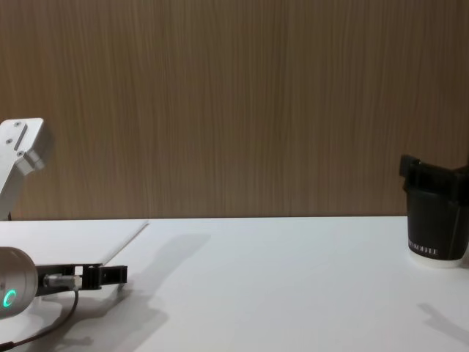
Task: Pick up the straw with one hand, pass it to the other hand, and insert it into the cup.
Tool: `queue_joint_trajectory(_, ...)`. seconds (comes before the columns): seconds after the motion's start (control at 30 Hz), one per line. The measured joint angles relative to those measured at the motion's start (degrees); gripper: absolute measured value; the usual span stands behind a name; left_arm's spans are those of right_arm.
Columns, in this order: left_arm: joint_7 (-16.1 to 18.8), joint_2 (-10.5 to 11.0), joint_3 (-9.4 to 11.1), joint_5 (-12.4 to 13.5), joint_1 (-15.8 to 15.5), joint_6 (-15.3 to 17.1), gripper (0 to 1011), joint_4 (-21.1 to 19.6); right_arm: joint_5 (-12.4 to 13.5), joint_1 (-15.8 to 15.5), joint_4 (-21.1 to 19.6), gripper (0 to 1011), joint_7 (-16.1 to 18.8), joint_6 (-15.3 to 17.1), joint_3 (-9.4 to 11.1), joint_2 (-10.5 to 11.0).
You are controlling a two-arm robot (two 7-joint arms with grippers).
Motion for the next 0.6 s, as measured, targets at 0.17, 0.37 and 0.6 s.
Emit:
queue_joint_trajectory(0.17, 0.01, -0.07, -0.14, 0.1, -0.02, 0.14, 930, 0.04, 0.0, 0.0, 0.0, 1001, 0.0, 0.0, 0.0, 0.0)
queue_joint_trajectory(0.37, 0.03, -0.19, -0.28, 0.2, -0.02, 0.28, 802, 0.08, 0.0, 0.0, 0.0, 1001, 0.0, 0.0, 0.0, 0.0)
queue_joint_trajectory(0.6, 0.04, -0.28, -0.35, 0.25, -0.02, 0.36, 681, 0.11, 0.0, 0.0, 0.0, 1001, 0.0, 0.0, 0.0, 0.0)
